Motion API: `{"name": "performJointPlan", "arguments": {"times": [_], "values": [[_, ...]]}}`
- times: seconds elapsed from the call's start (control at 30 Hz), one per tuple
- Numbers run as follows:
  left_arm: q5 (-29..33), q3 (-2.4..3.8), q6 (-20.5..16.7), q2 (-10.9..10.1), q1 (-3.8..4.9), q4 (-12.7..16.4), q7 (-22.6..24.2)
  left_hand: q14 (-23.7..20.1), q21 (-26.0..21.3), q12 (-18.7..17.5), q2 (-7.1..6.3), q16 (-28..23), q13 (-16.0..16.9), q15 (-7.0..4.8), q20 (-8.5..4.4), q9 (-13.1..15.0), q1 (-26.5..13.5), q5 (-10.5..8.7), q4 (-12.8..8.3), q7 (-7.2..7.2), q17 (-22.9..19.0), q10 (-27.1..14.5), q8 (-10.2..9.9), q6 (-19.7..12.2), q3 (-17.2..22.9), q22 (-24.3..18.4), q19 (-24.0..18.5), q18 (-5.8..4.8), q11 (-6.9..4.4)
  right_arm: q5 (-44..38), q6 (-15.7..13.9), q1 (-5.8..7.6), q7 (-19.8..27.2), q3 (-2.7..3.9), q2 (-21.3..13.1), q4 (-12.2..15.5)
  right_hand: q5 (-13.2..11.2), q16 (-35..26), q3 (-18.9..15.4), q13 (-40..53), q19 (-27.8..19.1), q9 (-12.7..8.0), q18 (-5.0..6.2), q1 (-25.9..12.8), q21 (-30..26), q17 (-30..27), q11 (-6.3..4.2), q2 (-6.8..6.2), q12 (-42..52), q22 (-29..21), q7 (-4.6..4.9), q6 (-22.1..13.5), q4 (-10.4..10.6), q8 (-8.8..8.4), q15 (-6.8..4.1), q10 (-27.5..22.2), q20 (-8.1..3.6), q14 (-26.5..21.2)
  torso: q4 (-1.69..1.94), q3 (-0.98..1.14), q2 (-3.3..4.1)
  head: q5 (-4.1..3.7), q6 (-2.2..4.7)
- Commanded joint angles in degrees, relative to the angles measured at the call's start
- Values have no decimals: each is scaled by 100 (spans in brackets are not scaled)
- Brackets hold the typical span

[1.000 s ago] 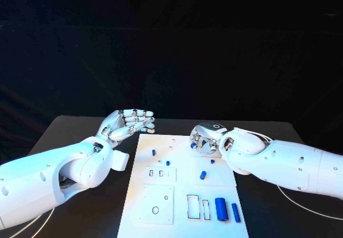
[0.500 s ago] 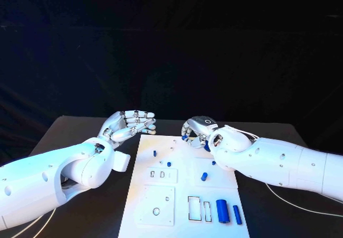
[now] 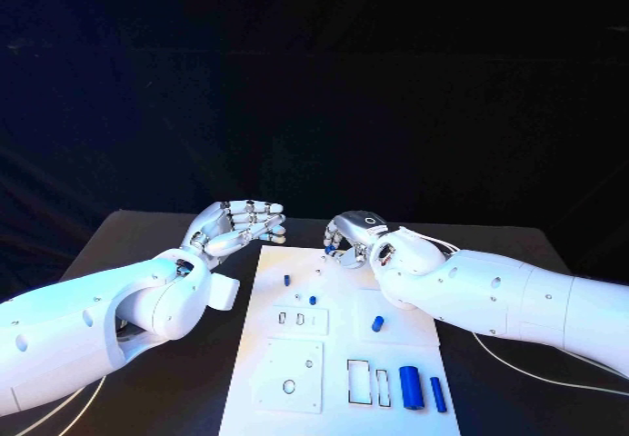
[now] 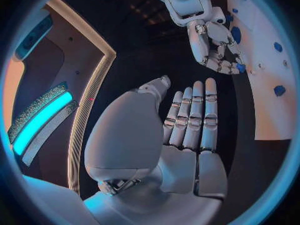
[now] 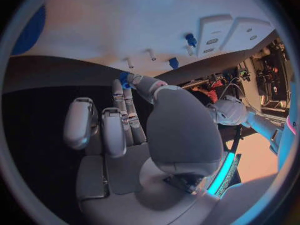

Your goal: Assemble the parts on the task board

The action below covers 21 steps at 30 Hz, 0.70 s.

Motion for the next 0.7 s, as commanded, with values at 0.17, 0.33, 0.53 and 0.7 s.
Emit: {"name": "performJointPlan", "arguments": {"times": [0.17,0.33,0.53,0.7], "values": [[44,6,20,11,32,-152,29,-153,1,-106,-26,-120,-2,75,55,-33,-43,-16,-34,204,48,-132,-99,-154,16,-16,-216,25,84,1,259,-15,40,0,97,-82,28,32,10,32,-9,17,-114,-47,26,2,-1,27,-17,2,9,-55,2,5,2,-12,-4,272,-6,-2,5,12,-19],[71,6,-21,18,49,-256,39,-283,-51,-95,-13,-196,-1,128,111,-49,-68,-16,-55,247,83,-258,-146,-250,-8,-50,-349,22,131,-2,386,-34,42,-1,158,-129,28,33,8,31,-21,26,-110,-67,14,0,5,20,-24,-13,13,-70,11,1,7,-22,1,272,-3,-3,7,12,-25],[86,6,-32,22,59,-308,46,-317,-68,-91,-7,-214,0,140,126,-51,-72,-15,-61,254,93,-285,-153,-266,-13,-62,-383,24,140,-3,497,-60,41,-3,197,-152,27,33,6,30,-23,31,-110,-79,12,-3,7,14,-26,-14,15,-77,16,-1,9,-27,3,271,-7,-2,8,32,-45],[90,6,-36,25,63,-325,47,-328,-72,-89,-5,-219,0,143,130,-51,-73,-15,-63,257,95,-293,-154,-270,-14,-65,-392,24,142,-3,535,-82,37,-5,232,-188,26,36,1,30,-29,41,-108,-106,8,-4,11,0,-29,-17,18,-93,26,-5,14,-34,8,270,-12,-3,10,44,-49]]}}
